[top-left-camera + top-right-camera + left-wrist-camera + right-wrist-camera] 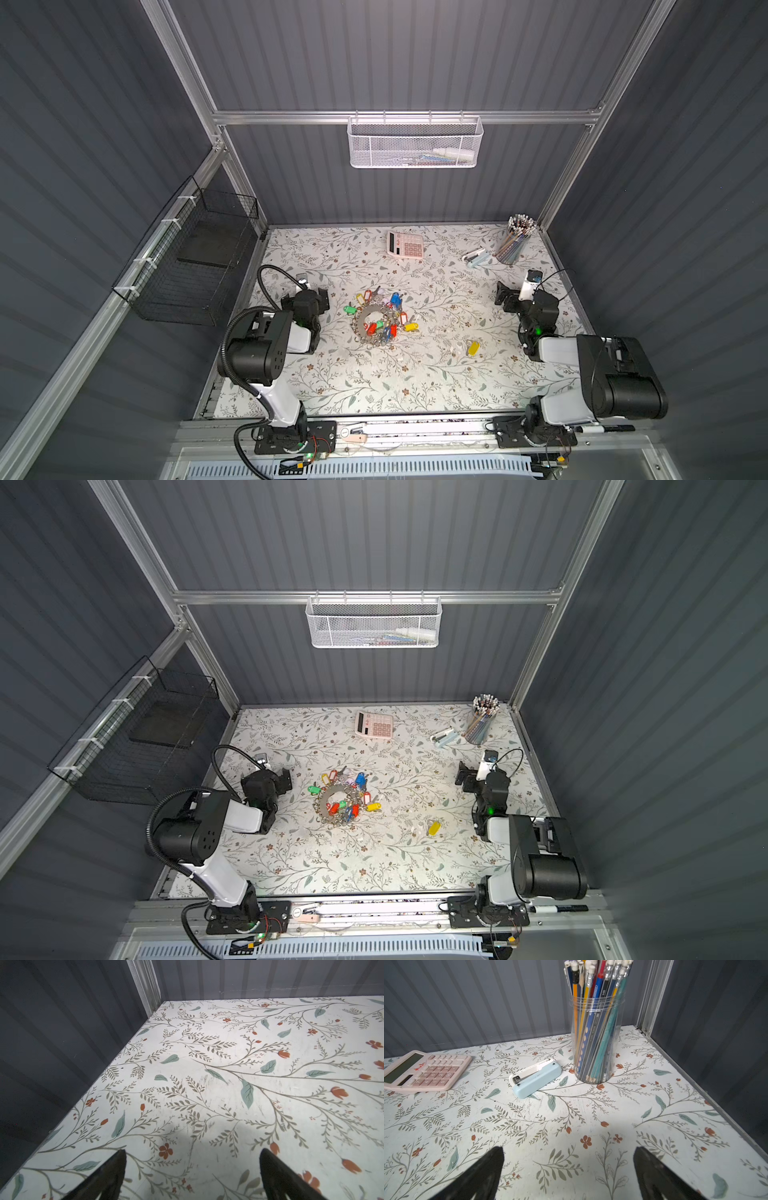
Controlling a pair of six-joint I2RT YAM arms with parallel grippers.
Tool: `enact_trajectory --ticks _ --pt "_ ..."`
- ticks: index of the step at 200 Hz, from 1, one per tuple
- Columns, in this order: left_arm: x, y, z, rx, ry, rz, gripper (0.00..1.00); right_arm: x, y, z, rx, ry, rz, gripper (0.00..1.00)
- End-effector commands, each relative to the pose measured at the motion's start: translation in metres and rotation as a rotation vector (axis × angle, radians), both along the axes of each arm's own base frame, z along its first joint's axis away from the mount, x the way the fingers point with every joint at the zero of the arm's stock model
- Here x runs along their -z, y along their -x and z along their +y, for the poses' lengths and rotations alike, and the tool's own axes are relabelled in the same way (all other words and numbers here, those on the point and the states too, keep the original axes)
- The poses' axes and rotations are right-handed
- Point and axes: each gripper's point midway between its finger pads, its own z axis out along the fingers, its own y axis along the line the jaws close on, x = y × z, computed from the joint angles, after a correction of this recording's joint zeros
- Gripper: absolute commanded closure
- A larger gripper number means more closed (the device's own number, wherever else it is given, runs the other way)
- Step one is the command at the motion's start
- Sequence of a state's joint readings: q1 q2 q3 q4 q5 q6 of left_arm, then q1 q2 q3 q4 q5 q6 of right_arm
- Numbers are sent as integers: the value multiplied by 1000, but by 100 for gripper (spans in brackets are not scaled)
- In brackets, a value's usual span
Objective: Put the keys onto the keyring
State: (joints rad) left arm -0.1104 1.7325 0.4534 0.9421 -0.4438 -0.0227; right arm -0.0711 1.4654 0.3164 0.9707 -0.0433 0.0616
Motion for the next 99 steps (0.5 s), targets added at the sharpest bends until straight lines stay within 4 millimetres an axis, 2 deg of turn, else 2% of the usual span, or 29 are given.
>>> enact_trajectory --ticks 1,99 --pt "-8 -1 -2 2 12 -31 0 -8 -3 3 -21 10 -26 1" --pt "-8 -2 -2 1 9 -29 0 -8 -3 3 -21 11 -26 1"
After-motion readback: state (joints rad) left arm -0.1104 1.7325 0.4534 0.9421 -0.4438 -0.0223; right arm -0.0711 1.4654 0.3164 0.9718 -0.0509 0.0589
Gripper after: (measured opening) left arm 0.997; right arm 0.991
